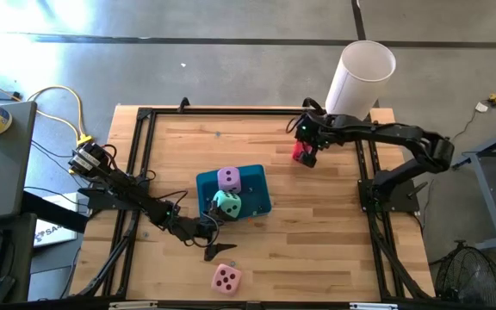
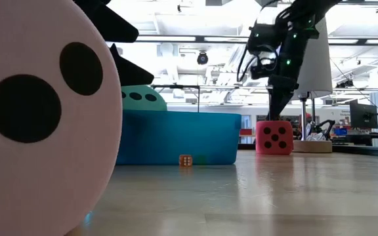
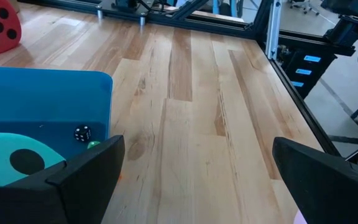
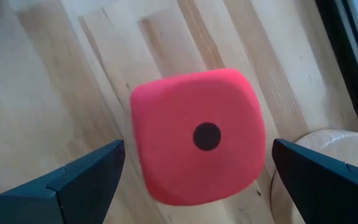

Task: Pick & Place Dice
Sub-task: Put the large red dice into the blue bin

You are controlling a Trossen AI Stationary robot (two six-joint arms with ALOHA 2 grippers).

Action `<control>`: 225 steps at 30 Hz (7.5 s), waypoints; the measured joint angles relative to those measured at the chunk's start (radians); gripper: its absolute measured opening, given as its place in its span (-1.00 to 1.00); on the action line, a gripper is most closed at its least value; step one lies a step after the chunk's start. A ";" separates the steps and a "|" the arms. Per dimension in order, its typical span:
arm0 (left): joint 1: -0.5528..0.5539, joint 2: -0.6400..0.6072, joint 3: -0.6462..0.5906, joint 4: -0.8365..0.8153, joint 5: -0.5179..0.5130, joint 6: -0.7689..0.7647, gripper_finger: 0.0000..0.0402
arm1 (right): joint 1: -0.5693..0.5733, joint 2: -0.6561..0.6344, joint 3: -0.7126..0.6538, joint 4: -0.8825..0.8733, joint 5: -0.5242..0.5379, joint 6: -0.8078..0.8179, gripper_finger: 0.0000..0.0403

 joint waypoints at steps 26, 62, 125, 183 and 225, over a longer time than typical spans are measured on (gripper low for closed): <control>0.000 0.000 0.000 -0.004 0.000 0.000 0.99 | -0.006 0.096 0.003 0.049 -0.024 -0.028 0.85; 0.000 0.000 0.000 -0.008 0.000 -0.005 0.99 | 0.095 -0.102 -0.001 0.096 -0.084 -0.028 0.50; 0.000 0.000 0.000 -0.014 0.000 -0.008 0.99 | 0.123 -0.040 0.000 0.164 0.015 0.093 0.90; 0.000 0.000 0.000 -0.020 0.000 -0.030 0.99 | 0.089 0.153 0.009 0.050 -0.134 -0.004 0.90; 0.000 0.000 0.000 -0.024 0.001 -0.045 0.99 | 0.098 0.185 -0.002 0.200 -0.354 0.078 0.90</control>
